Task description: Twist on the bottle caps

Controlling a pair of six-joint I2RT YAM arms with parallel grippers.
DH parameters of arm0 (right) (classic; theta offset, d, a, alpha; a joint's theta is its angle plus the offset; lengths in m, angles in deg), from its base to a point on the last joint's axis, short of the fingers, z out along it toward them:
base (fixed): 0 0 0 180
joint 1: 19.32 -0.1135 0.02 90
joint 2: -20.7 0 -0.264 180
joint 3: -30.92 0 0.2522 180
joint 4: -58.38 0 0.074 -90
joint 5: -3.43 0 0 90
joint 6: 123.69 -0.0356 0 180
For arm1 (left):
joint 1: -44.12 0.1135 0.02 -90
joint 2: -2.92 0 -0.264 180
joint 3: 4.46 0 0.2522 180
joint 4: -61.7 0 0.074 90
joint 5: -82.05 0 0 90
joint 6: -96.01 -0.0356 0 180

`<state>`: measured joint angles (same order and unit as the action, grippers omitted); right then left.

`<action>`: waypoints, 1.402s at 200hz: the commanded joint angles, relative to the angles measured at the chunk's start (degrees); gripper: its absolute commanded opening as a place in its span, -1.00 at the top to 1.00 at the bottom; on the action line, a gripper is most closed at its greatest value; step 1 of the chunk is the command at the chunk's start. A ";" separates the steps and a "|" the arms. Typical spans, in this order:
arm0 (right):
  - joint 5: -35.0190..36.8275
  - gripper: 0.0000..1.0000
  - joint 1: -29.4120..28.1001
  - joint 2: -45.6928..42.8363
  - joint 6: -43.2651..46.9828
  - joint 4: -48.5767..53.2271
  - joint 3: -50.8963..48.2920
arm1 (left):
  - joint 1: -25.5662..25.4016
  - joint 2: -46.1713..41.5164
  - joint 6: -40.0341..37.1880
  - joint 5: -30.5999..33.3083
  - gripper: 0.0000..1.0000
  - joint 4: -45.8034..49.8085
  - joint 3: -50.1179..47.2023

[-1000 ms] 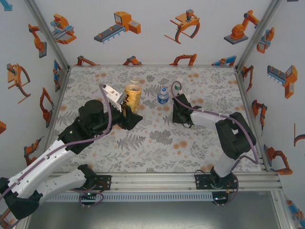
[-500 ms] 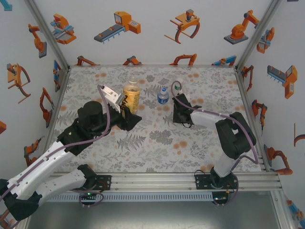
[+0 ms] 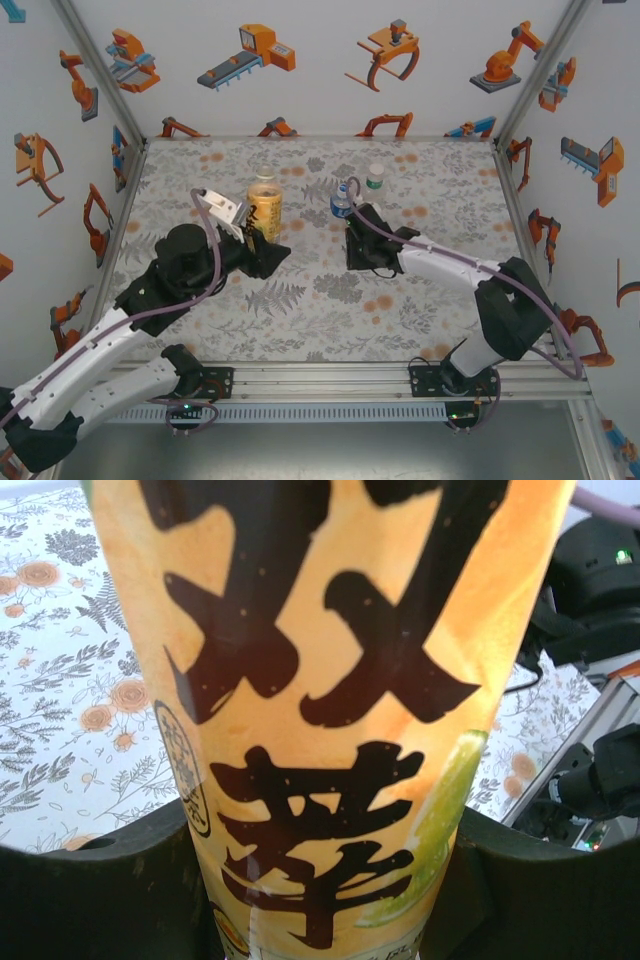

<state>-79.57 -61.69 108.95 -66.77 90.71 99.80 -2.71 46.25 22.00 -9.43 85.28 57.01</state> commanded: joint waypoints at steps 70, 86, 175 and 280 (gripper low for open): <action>-2.23 0.26 -10.32 -1.02 -8.47 8.46 -4.56 | 0.14 -1.87 2.97 0.82 1.00 -0.34 -0.59; -2.51 0.23 -11.31 -0.80 -9.12 9.09 -5.24 | 0.16 -1.73 3.08 0.99 1.00 -0.26 -0.59; -2.42 0.14 -11.77 -3.68 -9.11 8.31 -4.84 | 0.16 -1.15 3.70 1.22 1.00 -1.17 -1.62; -5.43 0.17 -11.77 -2.41 -9.80 5.08 -5.90 | 0.16 -1.59 4.04 2.29 1.00 -1.76 -2.43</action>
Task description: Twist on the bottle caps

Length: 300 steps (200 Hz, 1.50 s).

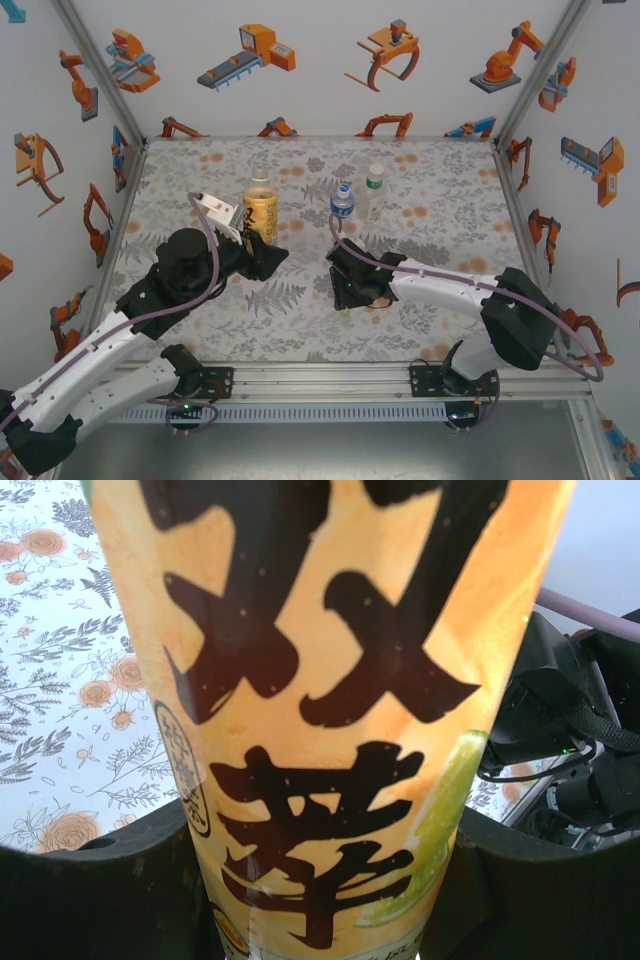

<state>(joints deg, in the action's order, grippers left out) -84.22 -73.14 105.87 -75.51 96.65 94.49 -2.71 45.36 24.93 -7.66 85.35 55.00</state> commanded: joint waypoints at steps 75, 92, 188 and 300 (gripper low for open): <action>-0.77 0.15 -0.31 1.97 -1.07 -1.30 -1.09 | 0.16 -0.59 1.21 0.76 1.00 -2.43 -0.59; -0.96 0.15 -0.30 2.39 -1.07 -1.48 -1.02 | 0.16 -0.60 1.21 0.95 1.00 -2.56 -0.63; -0.81 0.15 -0.32 3.27 -0.98 -0.63 -0.37 | 0.16 -0.73 0.92 1.55 1.00 -2.62 -0.56; 0.70 0.14 -0.31 0.18 -0.62 0.73 0.69 | 0.16 0.11 1.03 0.88 1.00 -3.40 -0.23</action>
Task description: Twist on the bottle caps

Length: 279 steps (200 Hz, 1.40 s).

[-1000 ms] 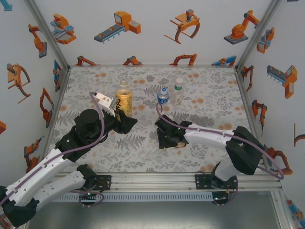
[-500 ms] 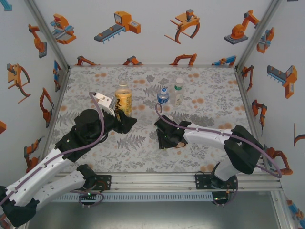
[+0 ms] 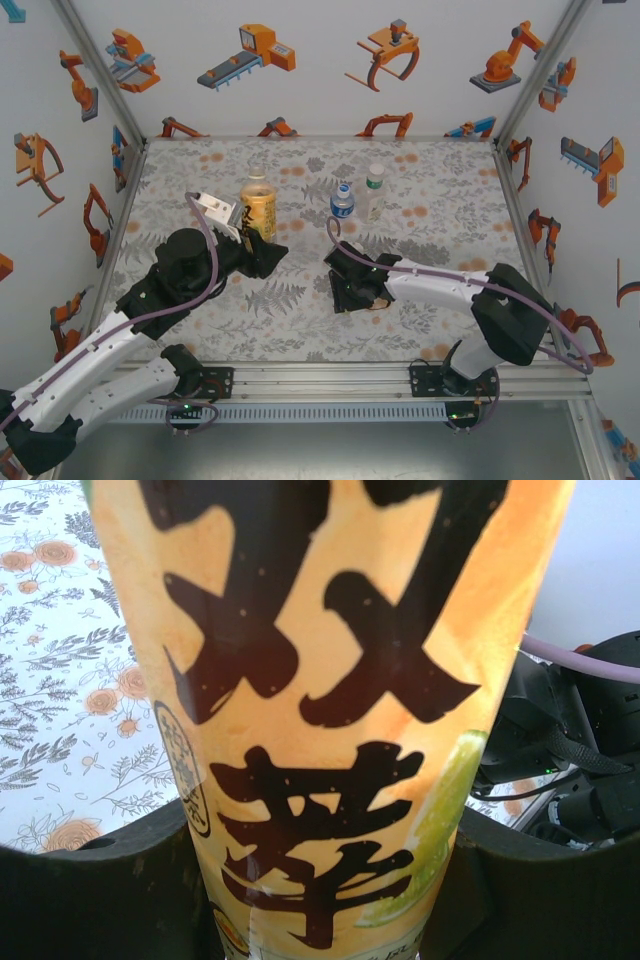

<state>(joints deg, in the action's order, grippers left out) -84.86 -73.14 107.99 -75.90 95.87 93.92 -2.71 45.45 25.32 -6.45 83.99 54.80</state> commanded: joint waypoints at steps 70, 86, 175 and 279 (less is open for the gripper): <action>1.80 0.08 -0.32 -1.08 -0.15 1.24 0.95 | 0.16 -0.29 0.97 -0.38 1.00 -1.83 -0.14; 1.56 0.07 -0.32 -0.47 -0.15 1.15 0.89 | 0.11 -0.38 0.99 -0.36 1.00 -1.77 -0.14; 0.91 0.07 -0.32 1.39 -0.38 -0.26 -0.24 | 0.15 -0.48 0.99 0.00 1.00 -1.58 -0.14; -0.03 0.27 -0.19 5.08 -0.67 -0.70 0.57 | 0.15 -0.90 1.04 0.42 1.00 -0.98 -0.14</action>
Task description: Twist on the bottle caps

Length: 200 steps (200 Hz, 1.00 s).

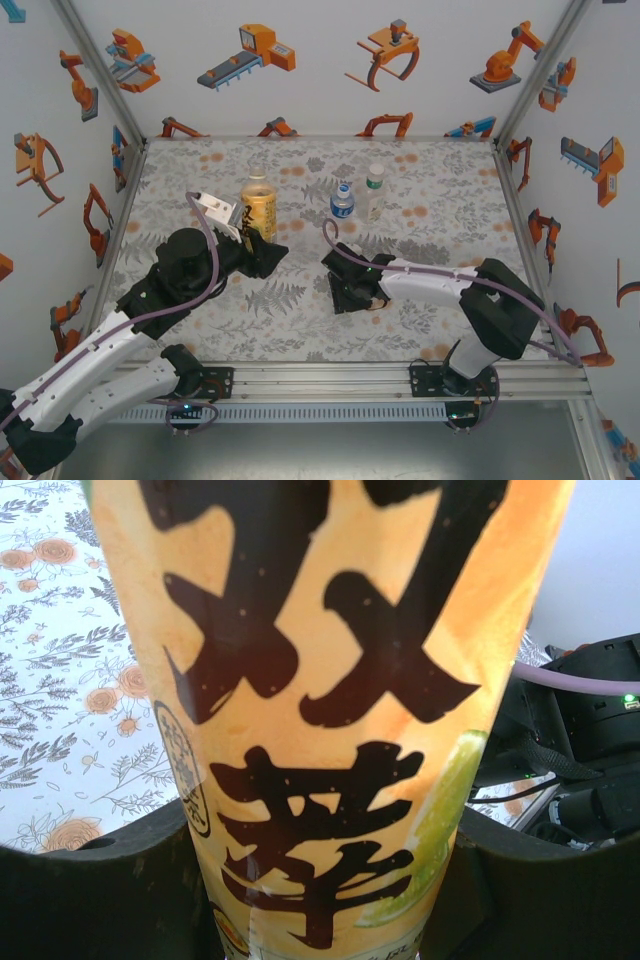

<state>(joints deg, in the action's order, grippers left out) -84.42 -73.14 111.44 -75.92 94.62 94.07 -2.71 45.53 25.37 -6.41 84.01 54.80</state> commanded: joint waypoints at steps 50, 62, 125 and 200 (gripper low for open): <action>-2.28 0.45 -0.05 0.87 -0.73 -1.99 -0.26 | 0.15 -0.94 1.11 0.26 1.00 -1.11 -0.12; -3.04 0.45 0.25 0.52 -1.23 -2.89 -0.67 | 0.16 -0.92 1.19 0.26 1.00 -1.01 -0.14; -14.55 0.36 6.71 -5.95 -9.51 -15.25 -9.00 | 0.16 -1.57 1.34 0.61 1.00 -0.51 -0.16; -25.00 0.19 19.37 -12.52 -25.26 -35.28 -26.00 | 0.16 -0.87 1.83 0.25 1.00 -0.74 0.32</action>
<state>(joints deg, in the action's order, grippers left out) -106.98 -55.79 100.56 -95.88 63.98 70.95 -2.71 44.81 26.20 -6.21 84.03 54.80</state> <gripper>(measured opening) 0.392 0.550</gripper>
